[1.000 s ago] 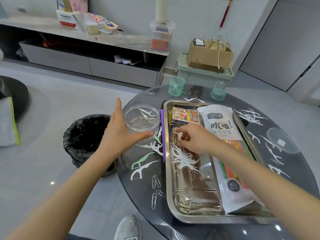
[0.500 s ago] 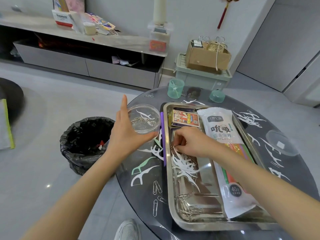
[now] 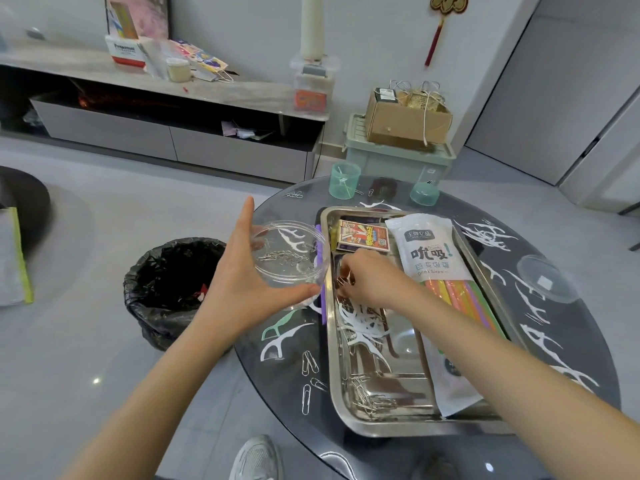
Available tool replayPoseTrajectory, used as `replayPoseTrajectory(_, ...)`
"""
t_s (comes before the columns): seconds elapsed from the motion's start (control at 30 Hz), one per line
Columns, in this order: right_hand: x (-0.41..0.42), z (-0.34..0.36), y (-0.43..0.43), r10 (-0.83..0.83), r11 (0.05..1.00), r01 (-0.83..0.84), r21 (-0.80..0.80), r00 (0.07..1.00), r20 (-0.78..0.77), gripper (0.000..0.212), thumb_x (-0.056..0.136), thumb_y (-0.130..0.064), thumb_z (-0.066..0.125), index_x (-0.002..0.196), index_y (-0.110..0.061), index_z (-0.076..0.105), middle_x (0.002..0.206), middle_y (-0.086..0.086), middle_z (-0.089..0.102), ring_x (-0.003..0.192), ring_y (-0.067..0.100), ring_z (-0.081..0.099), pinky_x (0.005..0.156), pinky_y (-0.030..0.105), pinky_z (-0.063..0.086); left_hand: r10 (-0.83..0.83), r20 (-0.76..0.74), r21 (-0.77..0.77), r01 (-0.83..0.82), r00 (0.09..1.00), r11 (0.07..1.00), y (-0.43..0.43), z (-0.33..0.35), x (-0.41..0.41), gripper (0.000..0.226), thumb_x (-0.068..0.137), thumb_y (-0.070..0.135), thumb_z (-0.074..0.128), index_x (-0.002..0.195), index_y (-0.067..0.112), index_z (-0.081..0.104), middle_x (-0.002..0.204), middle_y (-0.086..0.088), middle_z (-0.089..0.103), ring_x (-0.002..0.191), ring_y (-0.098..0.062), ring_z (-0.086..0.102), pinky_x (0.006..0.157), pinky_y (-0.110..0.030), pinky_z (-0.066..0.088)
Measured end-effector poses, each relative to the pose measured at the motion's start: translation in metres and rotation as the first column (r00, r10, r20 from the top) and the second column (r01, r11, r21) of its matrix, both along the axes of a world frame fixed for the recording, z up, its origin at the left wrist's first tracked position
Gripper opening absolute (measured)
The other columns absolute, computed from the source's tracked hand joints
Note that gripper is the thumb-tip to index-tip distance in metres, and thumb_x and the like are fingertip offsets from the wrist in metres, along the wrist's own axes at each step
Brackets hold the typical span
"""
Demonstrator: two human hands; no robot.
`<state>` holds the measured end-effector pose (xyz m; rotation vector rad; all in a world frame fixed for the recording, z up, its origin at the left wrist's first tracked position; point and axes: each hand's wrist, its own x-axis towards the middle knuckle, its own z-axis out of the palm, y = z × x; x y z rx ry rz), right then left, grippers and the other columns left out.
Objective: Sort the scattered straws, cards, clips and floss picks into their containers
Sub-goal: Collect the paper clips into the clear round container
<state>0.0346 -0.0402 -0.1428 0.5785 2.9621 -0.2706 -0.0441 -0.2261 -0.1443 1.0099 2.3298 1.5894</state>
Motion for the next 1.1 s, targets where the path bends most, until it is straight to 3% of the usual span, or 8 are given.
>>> replayPoseTrajectory(0.3, 0.0, 0.001, -0.001, -0.014, 1.0, 0.015, 0.011, 0.999, -0.046, 0.017, 0.079, -0.022, 0.072, 0.082, -0.006, 0.068, 0.086, 0.009, 0.067, 0.082, 0.025, 0.062, 0.076, 0.037, 0.053, -0.072, -0.115, -0.107, 0.06, 0.991, 0.992, -0.004, 0.004, 0.013, 0.142, 0.045, 0.066, 0.08, 0.153, 0.019, 0.002, 0.129, 0.016, 0.037, 0.126, -0.007, 0.037, 0.103, -0.022, 0.029)
replayPoseTrajectory(0.47, 0.005, -0.004, 0.002, -0.024, 0.999, 0.027, 0.018, 0.989, -0.149, 0.011, 0.08, -0.011, 0.063, 0.076, -0.003, 0.067, 0.077, 0.01, 0.067, 0.08, 0.025, 0.062, 0.077, 0.04, 0.052, -0.1, -0.09, -0.099, 0.091, 0.991, 0.991, -0.002, 0.001, 0.019, 0.135, 0.047, 0.062, 0.078, 0.152, 0.023, 0.003, 0.127, 0.024, 0.038, 0.129, 0.001, 0.029, 0.096, -0.008, 0.026)
replayPoseTrajectory(0.57, 0.012, -0.003, 0.008, -0.071, 0.995, 0.052, -0.082, 0.969, -0.237, 0.009, 0.082, -0.004, 0.061, 0.077, -0.006, 0.068, 0.075, 0.003, 0.067, 0.077, 0.015, 0.059, 0.076, 0.03, 0.053, -0.094, -0.044, -0.057, 0.092, 0.995, 0.994, -0.002, 0.003, 0.02, 0.131, 0.044, 0.066, 0.074, 0.152, 0.026, 0.011, 0.14, 0.017, 0.039, 0.132, 0.002, 0.03, 0.102, -0.011, 0.029)
replayPoseTrajectory(0.67, 0.024, 0.012, 0.011, -0.22, 0.93, 0.095, -0.355, 0.918, -0.329, 0.013, 0.08, -0.001, 0.066, 0.076, -0.013, 0.068, 0.072, -0.005, 0.064, 0.067, 0.007, 0.06, 0.06, 0.01, 0.048, -0.11, 0.002, -0.004, 0.11, 0.994, 0.994, 0.001, 0.005, 0.021, 0.122, 0.044, 0.061, 0.077, 0.147, 0.029, 0.022, 0.141, 0.017, 0.039, 0.129, 0.007, 0.034, 0.098, -0.006, 0.032)
replayPoseTrajectory(0.77, 0.034, 0.043, 0.012, -0.344, 0.833, 0.044, -0.551, 0.822, -0.453, 0.016, 0.077, 0.0, 0.069, 0.074, -0.015, 0.071, 0.068, -0.002, 0.069, 0.068, 0.014, 0.067, 0.066, 0.019, 0.055, -0.137, 0.034, 0.03, 0.136, 0.99, 0.99, 0.007, 0.004, 0.024, 0.111, 0.049, 0.047, 0.086, 0.142, 0.029, 0.029, 0.136, 0.021, 0.041, 0.126, 0.011, 0.037, 0.101, -0.013, 0.034)
replayPoseTrajectory(0.87, 0.037, 0.073, 0.01, -0.305, 0.832, -0.029, -0.554, 0.81, -0.501, 0.011, 0.076, -0.004, 0.071, 0.076, -0.014, 0.074, 0.066, -0.002, 0.071, 0.07, 0.018, 0.069, 0.067, 0.027, 0.057, -0.153, 0.066, 0.053, 0.15, 0.986, 0.987, 0.015, 0.001, 0.03, 0.101, 0.051, 0.036, 0.089, 0.133, 0.035, 0.031, 0.128, 0.031, 0.04, 0.12, 0.019, 0.037, 0.094, -0.002, 0.031)
replayPoseTrajectory(1.0, 0.024, 0.08, -0.004, -0.187, 0.845, -0.096, -0.527, 0.869, -0.459, 0.013, 0.075, -0.001, 0.069, 0.075, -0.013, 0.074, 0.056, -0.014, 0.066, 0.058, 0.005, 0.063, 0.054, 0.013, 0.047, -0.173, 0.089, 0.094, 0.164, 0.981, 0.982, 0.024, 0.0, 0.039, 0.091, 0.054, 0.027, 0.091, 0.12, 0.048, 0.031, 0.117, 0.041, 0.041, 0.112, 0.026, 0.038, 0.081, 0.007, 0.029)
replayPoseTrajectory(1.1, 0.02, 0.074, -0.005, -0.185, 0.828, -0.101, -0.551, 0.879, -0.439, 0.012, 0.075, 0.003, 0.066, 0.077, -0.007, 0.073, 0.057, -0.006, 0.066, 0.058, 0.012, 0.061, 0.051, 0.014, 0.045, -0.181, 0.071, 0.117, 0.172, 0.981, 0.978, 0.027, 0.002, 0.045, 0.087, 0.055, 0.025, 0.09, 0.116, 0.048, 0.033, 0.114, 0.039, 0.043, 0.108, 0.028, 0.04, 0.079, 0.008, 0.03)
